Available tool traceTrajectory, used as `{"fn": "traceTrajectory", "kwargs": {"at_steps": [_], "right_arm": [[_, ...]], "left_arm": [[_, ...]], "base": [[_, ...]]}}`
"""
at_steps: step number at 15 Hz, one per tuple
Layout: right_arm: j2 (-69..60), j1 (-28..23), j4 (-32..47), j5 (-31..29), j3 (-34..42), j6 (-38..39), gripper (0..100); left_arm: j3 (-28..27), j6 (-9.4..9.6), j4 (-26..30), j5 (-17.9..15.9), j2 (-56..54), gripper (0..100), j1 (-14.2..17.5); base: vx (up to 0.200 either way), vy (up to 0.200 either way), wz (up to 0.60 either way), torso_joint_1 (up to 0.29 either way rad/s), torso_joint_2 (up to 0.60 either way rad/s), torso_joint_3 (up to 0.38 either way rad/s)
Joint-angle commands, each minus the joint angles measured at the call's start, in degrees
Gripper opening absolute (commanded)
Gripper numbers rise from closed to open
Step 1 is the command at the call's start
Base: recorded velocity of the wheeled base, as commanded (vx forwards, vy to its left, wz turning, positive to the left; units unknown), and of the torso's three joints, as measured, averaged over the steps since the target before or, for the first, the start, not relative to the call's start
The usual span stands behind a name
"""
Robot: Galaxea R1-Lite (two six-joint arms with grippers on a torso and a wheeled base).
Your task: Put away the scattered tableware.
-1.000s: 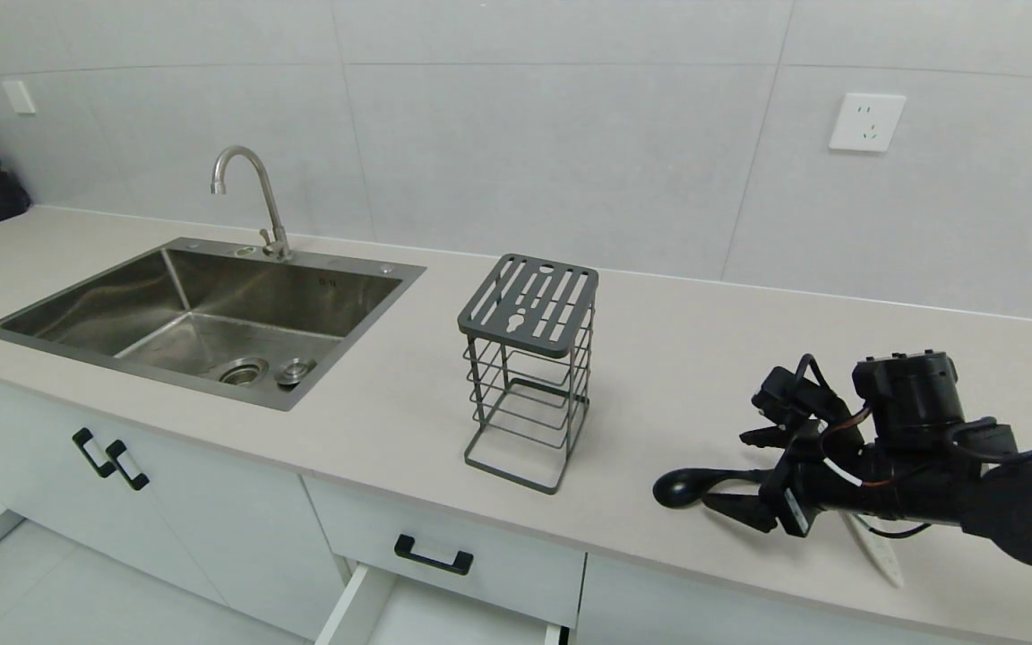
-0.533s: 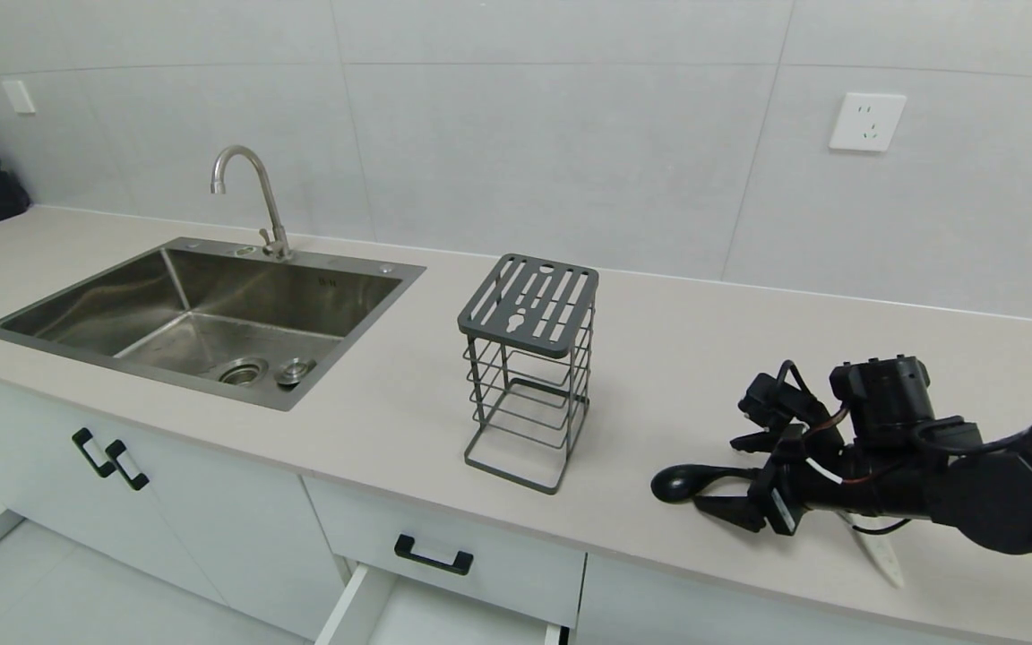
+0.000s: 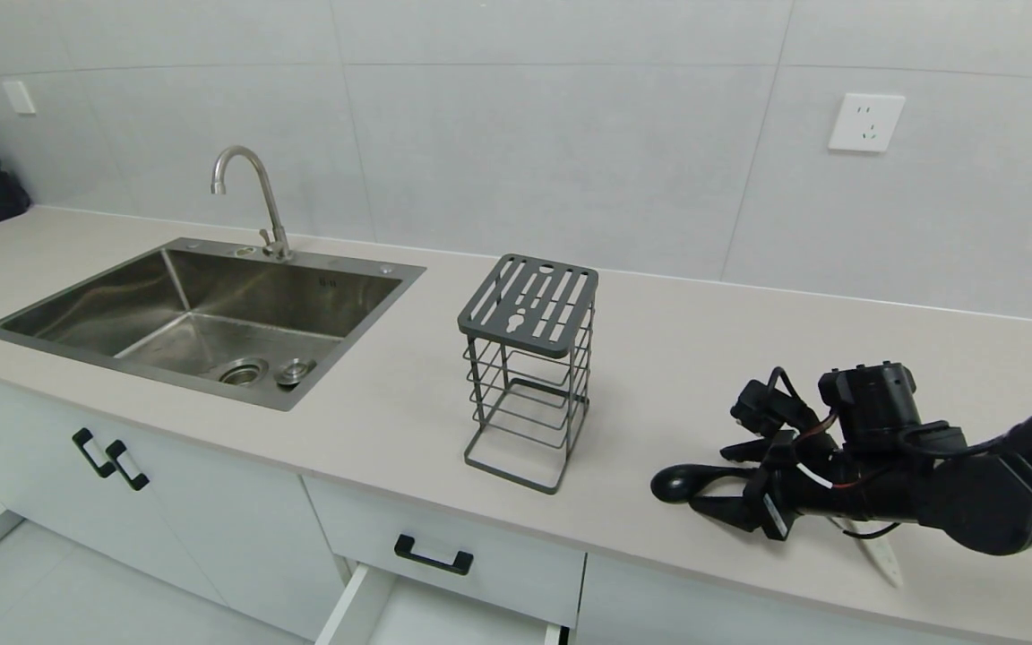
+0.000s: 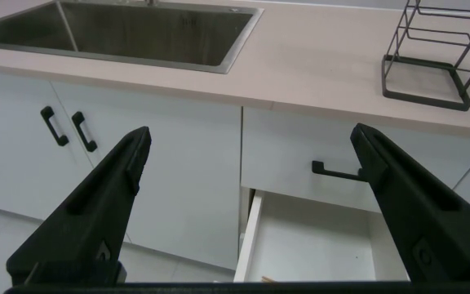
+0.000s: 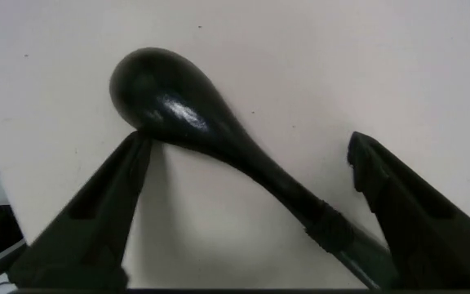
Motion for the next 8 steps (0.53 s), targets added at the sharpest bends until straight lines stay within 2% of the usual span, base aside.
{"fn": "traceTrajectory", "kwargs": {"at_steps": [1,8], "right_arm": [[0.2,0.0,0.3,-0.4,0.3,0.0,0],[-2.6,0.7,0.2,-0.8,2.1,0.2,0]], "left_arm": [[0.0,0.0,-0.1,0.0,0.1,100,0.0],[0.0,0.0,0.0,0.0,0.1,100,0.0]], "base": [[0.0,0.0,0.0,0.0,0.0,0.0],[0.0,0.0,0.0,0.0,0.0,0.0]]}}
